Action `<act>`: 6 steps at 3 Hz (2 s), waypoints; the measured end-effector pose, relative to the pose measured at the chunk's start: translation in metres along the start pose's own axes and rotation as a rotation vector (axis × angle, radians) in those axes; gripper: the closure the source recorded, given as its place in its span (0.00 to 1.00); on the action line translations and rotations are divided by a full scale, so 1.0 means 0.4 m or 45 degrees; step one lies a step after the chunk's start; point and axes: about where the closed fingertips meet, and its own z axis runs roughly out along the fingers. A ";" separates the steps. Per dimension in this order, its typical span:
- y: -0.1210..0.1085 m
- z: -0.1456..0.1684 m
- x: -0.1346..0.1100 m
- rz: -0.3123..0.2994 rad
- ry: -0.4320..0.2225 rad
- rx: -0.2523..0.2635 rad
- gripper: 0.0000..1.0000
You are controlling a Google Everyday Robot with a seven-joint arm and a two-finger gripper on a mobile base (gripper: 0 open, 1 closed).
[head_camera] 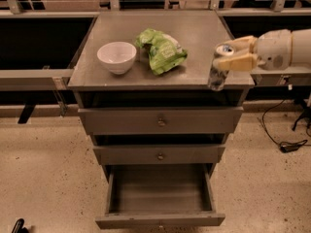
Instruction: Pick redbull can from bottom drawer and place on counter
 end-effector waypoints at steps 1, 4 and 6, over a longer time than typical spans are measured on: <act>-0.145 -0.088 -0.076 0.005 -0.008 0.230 1.00; -0.214 -0.052 0.056 0.266 0.056 0.445 1.00; -0.236 -0.048 0.087 0.335 0.065 0.547 0.82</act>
Offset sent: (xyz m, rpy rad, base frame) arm 0.0285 -0.0273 0.0347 0.0071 -0.0338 -0.1159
